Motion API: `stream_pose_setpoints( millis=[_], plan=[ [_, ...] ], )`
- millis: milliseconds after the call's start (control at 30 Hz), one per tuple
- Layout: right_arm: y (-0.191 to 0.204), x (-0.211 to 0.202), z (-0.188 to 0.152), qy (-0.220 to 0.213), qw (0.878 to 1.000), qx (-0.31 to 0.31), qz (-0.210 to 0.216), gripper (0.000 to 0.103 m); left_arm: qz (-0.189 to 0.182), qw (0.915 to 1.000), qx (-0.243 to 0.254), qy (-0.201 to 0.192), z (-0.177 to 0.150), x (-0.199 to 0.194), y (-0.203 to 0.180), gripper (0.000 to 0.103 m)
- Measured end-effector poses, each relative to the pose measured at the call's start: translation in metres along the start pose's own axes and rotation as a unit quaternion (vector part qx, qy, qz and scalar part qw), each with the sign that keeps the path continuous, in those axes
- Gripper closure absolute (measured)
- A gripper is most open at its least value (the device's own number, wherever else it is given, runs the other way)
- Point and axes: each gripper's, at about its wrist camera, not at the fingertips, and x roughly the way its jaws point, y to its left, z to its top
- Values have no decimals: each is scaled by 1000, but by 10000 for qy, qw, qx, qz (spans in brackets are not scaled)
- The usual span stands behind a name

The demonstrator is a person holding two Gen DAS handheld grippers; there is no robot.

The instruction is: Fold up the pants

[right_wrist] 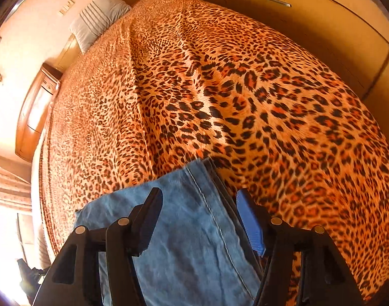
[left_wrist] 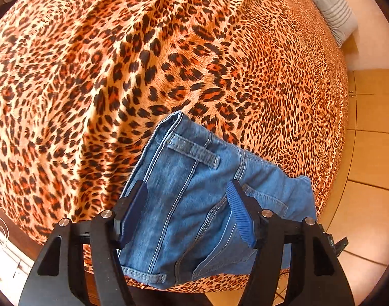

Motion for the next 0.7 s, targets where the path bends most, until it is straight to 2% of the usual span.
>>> stream_pose_setpoints(
  millis=[67,200,233,267,300,333,400,433,467,500,567,600,633,667,700],
  plan=[
    [6,15,3,133,9996,-106,-220,41,31,9999,-137,-10,7,8,0,39],
    [14,32,6,213,9988,-330,-309,41,-110,9989,-315,322,18,33,-5,40],
    [17,35,4,256,9980,-443,-366,46,-74,9990,-267,340,19,36,-9,47],
    [22,38,5,280,9968,-584,-462,62,18,9995,-166,254,21,35,-17,75],
    [25,39,6,302,9952,-695,-612,71,89,9998,-75,148,20,32,-22,88],
    [27,37,7,305,9951,-732,-584,86,143,9999,-24,74,24,36,-30,94],
    [29,23,9,15,9968,-682,-424,87,581,9981,159,-119,27,42,-39,95],
    [26,23,10,-42,9959,-739,-512,88,944,9950,278,-149,29,48,-43,96],
    [20,35,12,208,9936,-756,-808,90,1197,9922,326,-125,32,56,-45,98],
    [13,43,12,358,9931,-677,-892,89,1219,9921,283,-119,33,58,-45,98],
    [12,36,11,215,9953,-562,-762,89,1157,9931,115,-143,33,52,-43,98],
    [14,31,11,142,9945,-576,-864,87,1184,9928,55,-155,33,47,-41,98],
    [15,24,11,20,9919,-560,-1136,86,1160,9931,0,-190,32,40,-37,98],
    [15,14,10,-124,9893,-472,-1377,80,1113,9934,-41,-254,29,32,-34,98],
    [15,3,12,-249,9901,-377,-1326,79,1053,9939,-59,-311,25,24,-32,98]
  ],
)
